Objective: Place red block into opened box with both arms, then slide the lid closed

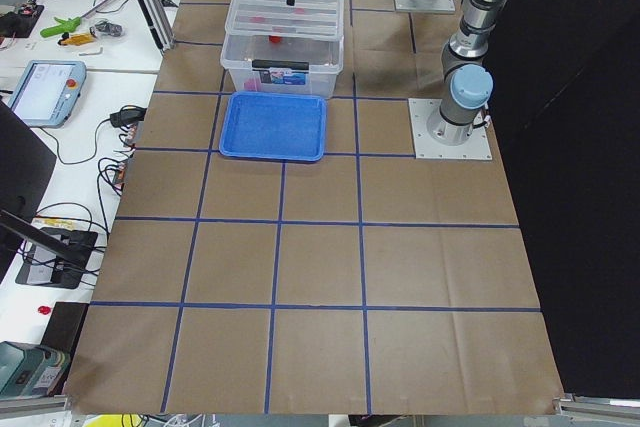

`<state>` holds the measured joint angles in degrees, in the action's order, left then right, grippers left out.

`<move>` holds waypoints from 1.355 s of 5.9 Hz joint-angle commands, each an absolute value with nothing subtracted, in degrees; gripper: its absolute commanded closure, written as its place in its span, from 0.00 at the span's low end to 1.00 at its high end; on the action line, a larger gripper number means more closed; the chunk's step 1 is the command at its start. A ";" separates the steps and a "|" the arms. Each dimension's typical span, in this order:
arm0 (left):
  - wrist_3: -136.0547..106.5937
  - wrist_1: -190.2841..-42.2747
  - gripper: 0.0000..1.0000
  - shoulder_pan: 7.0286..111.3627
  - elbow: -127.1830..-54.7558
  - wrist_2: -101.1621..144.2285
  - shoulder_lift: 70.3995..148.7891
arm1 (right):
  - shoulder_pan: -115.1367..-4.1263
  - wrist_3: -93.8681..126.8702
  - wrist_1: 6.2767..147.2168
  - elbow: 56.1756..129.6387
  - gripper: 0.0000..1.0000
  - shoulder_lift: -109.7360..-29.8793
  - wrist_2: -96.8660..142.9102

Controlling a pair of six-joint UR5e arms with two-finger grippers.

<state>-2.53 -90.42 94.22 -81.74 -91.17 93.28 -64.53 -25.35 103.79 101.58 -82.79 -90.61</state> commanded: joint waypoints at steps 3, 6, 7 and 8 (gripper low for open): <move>-2.46 -90.35 0.02 94.22 -81.74 -91.14 93.25 | -67.48 -22.51 103.62 103.09 0.00 -82.79 -87.54; -2.46 -90.35 0.02 94.22 -81.74 -91.14 93.25 | -70.13 -20.39 103.54 103.10 0.00 -82.79 -85.79; -2.46 -90.35 0.02 94.22 -81.74 -91.14 93.25 | -70.40 -20.39 103.54 103.18 0.00 -82.79 -85.35; -2.46 -90.35 0.02 94.22 -81.74 -91.14 93.25 | -70.49 -20.39 103.45 103.18 0.00 -82.88 -83.69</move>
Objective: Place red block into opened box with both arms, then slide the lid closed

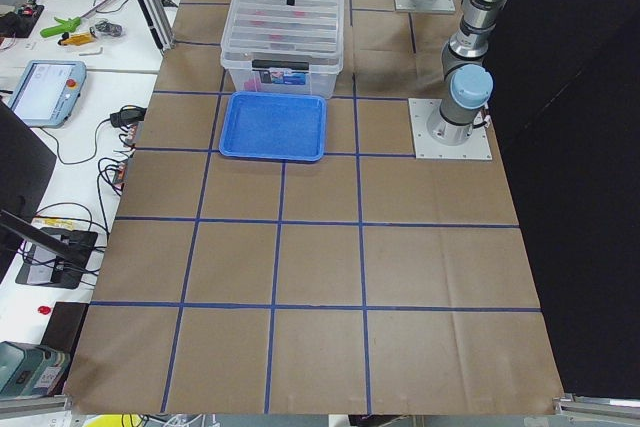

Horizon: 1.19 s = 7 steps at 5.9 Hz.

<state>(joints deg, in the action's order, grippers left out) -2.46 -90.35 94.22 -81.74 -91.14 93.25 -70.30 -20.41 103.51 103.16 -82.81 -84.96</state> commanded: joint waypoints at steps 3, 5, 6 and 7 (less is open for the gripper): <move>-2.55 -90.44 0.02 94.22 -81.74 -91.14 93.25 | -71.89 -20.39 103.62 102.49 0.00 -82.88 -84.54; -2.46 -90.35 0.02 94.22 -81.74 -91.14 93.25 | -72.24 -20.30 103.19 101.34 0.00 -89.17 -86.83; -2.46 -90.35 0.02 94.22 -81.74 -91.14 93.25 | -74.42 -19.87 102.05 100.99 0.00 -91.64 -87.01; -2.46 -90.35 0.02 94.22 -81.83 -90.97 93.34 | -77.84 -14.82 97.26 97.68 0.00 -92.45 -87.36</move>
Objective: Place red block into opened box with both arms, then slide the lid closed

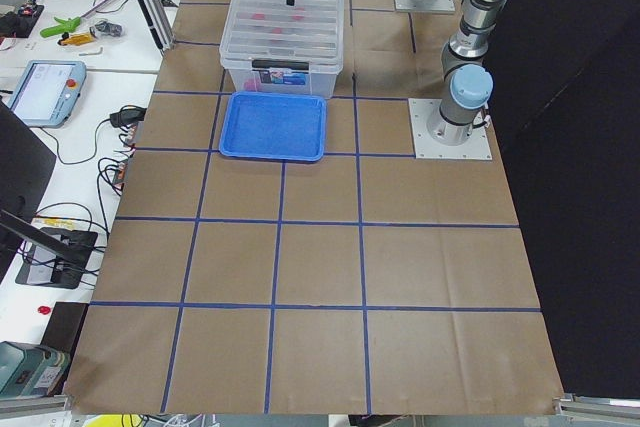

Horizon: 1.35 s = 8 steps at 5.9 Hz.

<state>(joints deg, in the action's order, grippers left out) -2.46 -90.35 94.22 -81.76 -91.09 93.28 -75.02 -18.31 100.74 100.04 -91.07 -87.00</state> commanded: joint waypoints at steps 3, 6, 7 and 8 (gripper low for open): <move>-2.37 -90.35 0.02 94.31 -81.83 -90.62 93.34 | -89.53 2.16 85.43 87.90 0.00 -91.85 -88.50; -2.37 -89.31 0.02 94.48 -81.91 -91.14 93.69 | -90.26 2.55 81.39 85.96 0.00 -91.15 -88.95; -2.72 -89.04 0.02 94.48 -81.83 -90.88 94.13 | -90.35 2.64 81.13 85.96 0.00 -91.23 -88.95; -2.64 -89.12 0.02 94.48 -81.91 -90.53 94.39 | -91.05 2.72 81.21 85.96 0.00 -91.14 -88.95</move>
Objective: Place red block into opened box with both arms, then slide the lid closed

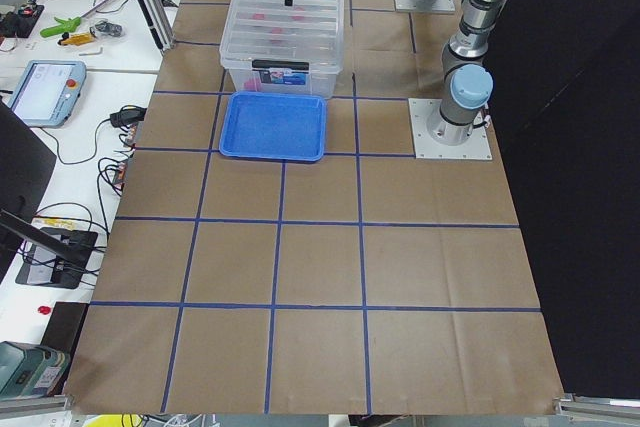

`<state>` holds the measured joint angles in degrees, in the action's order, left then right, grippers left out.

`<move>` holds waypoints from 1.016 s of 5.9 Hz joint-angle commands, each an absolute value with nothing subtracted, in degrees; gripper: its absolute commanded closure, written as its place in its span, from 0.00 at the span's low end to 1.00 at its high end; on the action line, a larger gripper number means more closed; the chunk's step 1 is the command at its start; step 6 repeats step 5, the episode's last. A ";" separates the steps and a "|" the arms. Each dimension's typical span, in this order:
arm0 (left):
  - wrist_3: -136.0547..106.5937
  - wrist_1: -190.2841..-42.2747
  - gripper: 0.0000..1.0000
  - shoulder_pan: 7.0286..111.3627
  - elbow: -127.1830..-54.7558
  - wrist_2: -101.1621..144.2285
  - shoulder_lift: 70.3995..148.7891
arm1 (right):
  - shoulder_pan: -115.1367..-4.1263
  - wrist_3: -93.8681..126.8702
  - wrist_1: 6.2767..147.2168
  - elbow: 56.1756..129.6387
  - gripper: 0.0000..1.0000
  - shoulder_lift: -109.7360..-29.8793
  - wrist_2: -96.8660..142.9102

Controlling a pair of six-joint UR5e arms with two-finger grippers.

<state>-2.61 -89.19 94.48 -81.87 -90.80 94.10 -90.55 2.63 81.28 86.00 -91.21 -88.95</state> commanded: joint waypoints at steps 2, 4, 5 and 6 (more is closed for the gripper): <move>-2.37 -89.21 0.02 94.22 -81.83 -90.53 94.31 | -92.11 3.52 81.56 85.96 0.00 -91.05 -89.03; -0.88 -89.12 0.02 94.13 -81.83 -89.48 94.31 | -92.02 3.52 81.65 86.13 0.00 -90.97 -89.12; -0.88 -89.12 0.02 94.13 -81.91 -89.47 94.31 | -92.02 3.52 81.74 86.31 0.00 -90.97 -89.12; -0.88 -89.12 0.02 94.13 -81.91 -89.47 94.31 | -92.02 3.52 81.74 86.31 0.00 -90.97 -89.12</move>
